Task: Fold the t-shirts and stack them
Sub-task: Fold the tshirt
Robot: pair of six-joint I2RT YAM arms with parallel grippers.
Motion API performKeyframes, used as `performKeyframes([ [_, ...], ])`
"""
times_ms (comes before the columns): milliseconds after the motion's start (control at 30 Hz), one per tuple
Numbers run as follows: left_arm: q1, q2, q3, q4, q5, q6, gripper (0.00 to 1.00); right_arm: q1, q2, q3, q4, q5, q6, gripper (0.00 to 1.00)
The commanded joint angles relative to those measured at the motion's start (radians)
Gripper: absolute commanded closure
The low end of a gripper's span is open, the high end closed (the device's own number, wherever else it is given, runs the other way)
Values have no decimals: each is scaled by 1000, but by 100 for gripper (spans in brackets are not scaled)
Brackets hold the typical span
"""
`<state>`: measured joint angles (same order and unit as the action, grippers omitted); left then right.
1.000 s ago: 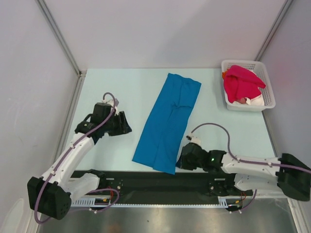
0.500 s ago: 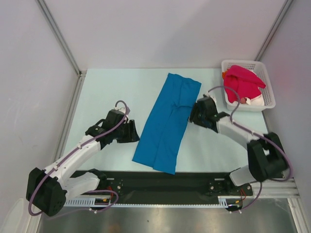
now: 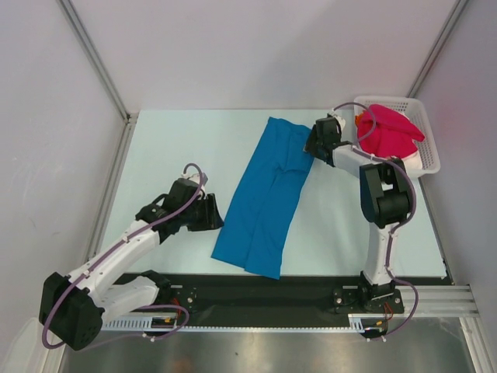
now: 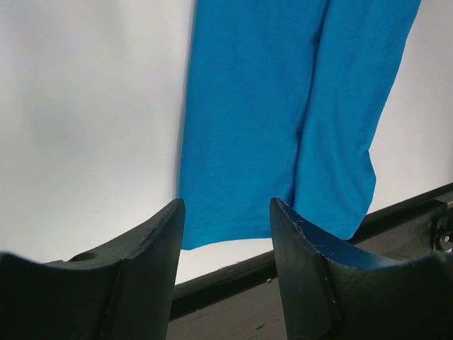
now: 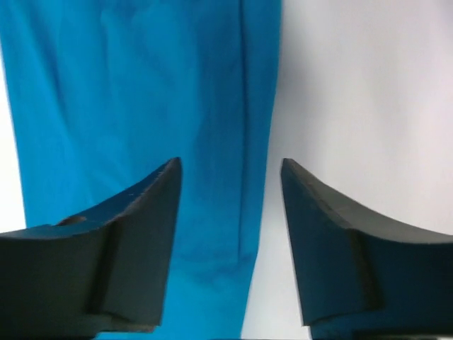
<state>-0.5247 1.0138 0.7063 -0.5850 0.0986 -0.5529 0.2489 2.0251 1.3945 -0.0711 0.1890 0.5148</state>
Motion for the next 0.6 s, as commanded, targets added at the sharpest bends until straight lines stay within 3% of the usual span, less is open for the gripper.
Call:
performKeyframes([
  [0, -9, -11, -7, 25, -11, -19, 43, -32, 75, 98, 27, 47, -1, 40],
  [167, -9, -4, 9, 30, -8, -2, 43, -45, 173, 222, 7, 69, -6, 53],
  [200, -9, -7, 12, 31, -11, 2, 43, -45, 204, 238, -4, 70, -7, 60],
  [367, -9, 3, 19, 30, -16, 5, 43, -59, 293, 362, -39, 75, -4, 69],
  [500, -9, 8, 16, 30, -25, 5, 43, -72, 372, 464, -70, 63, -6, 92],
  [567, -9, 5, 12, 30, -28, 8, 43, -86, 417, 518, -85, 46, 5, 97],
])
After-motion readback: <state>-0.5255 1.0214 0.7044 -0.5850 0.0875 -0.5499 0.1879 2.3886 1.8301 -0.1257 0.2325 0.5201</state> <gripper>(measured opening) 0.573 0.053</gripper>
